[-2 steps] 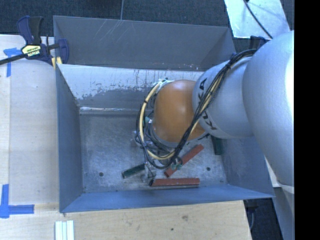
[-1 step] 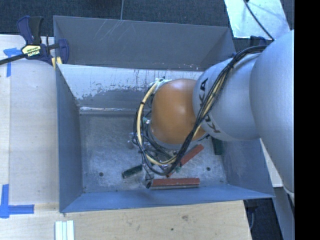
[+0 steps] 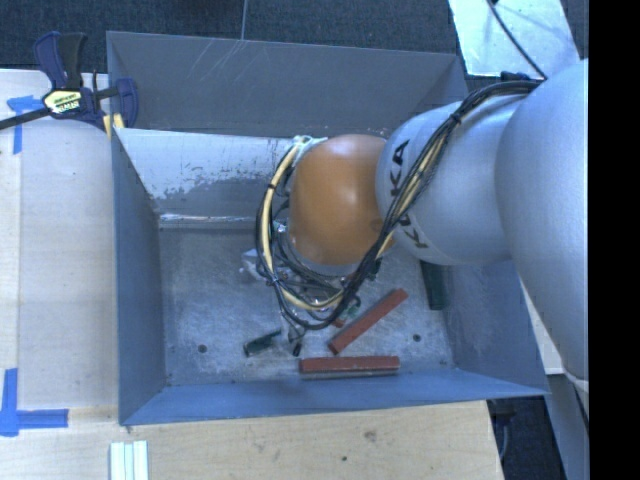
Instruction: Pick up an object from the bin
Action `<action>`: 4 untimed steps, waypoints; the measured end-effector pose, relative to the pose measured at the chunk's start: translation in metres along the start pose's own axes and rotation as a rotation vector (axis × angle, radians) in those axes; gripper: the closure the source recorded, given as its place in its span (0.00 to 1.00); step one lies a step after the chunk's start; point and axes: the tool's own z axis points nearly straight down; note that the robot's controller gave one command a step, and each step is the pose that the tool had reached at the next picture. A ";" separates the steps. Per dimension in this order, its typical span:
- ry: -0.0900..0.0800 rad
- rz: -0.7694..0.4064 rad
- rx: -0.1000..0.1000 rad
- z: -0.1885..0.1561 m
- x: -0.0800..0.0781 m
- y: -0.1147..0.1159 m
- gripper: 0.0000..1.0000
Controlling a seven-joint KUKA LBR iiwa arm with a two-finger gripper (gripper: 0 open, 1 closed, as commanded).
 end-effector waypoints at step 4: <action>-0.005 -0.045 0.001 -0.056 0.034 0.004 1.00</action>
Offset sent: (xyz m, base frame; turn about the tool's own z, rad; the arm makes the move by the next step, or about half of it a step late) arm -0.0366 -0.0079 -0.0304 -0.0537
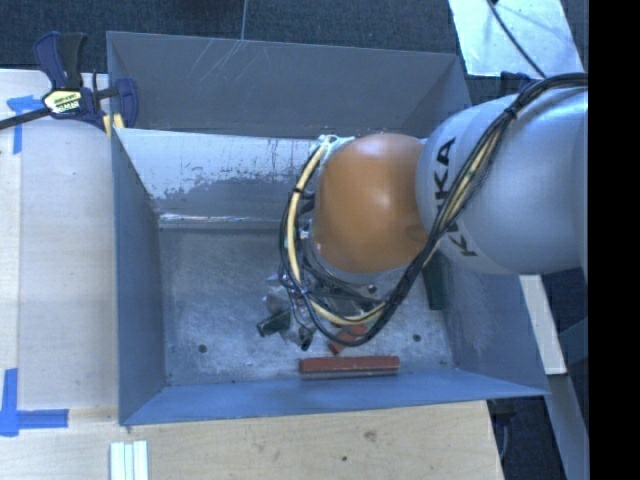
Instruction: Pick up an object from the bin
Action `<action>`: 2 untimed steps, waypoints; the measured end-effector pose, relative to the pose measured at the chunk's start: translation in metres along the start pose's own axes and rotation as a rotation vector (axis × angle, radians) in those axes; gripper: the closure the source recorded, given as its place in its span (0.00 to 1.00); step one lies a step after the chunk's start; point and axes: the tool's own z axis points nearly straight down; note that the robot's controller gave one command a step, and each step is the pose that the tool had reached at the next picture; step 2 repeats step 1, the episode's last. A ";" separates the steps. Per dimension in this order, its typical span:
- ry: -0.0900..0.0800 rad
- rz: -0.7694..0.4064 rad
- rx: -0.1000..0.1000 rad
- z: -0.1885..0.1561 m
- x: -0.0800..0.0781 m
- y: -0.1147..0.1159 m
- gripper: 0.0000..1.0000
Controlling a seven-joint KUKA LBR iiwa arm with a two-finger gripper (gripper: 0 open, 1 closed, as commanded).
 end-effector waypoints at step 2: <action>0.003 0.003 -0.001 -0.033 -0.002 -0.001 1.00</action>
Offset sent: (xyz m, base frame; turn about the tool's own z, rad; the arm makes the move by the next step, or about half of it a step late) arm 0.0000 -0.0001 0.0303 0.0000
